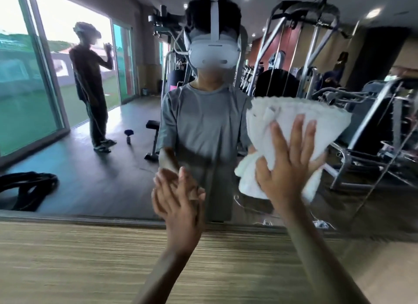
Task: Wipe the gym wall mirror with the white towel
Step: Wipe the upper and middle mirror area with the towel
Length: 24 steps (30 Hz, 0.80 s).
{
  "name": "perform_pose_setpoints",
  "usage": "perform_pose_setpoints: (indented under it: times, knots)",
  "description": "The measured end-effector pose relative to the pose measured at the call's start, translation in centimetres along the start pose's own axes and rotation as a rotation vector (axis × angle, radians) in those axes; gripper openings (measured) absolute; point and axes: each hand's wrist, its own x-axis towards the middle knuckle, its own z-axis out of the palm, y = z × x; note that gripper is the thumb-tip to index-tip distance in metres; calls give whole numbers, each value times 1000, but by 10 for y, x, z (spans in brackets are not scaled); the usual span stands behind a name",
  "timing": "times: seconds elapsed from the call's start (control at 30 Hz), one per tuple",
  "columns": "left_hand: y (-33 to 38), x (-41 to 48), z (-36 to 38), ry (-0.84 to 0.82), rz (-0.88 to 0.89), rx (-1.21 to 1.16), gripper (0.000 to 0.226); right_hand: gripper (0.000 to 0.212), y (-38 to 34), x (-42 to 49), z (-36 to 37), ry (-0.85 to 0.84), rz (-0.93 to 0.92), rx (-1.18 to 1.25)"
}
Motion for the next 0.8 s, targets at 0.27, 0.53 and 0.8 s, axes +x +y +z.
perform_pose_setpoints:
  times: [0.27,0.53,0.8]
  knots:
    - [19,-10,22,57,136,62,76,71,36,-80,0,-151,-418,-79]
    - [28,-13,22,-29,327,160,67,65,105,-12,-14,219,648,128]
    - [24,-20,31,-37,460,201,67,58,77,-108,-7,-154,-94,-87]
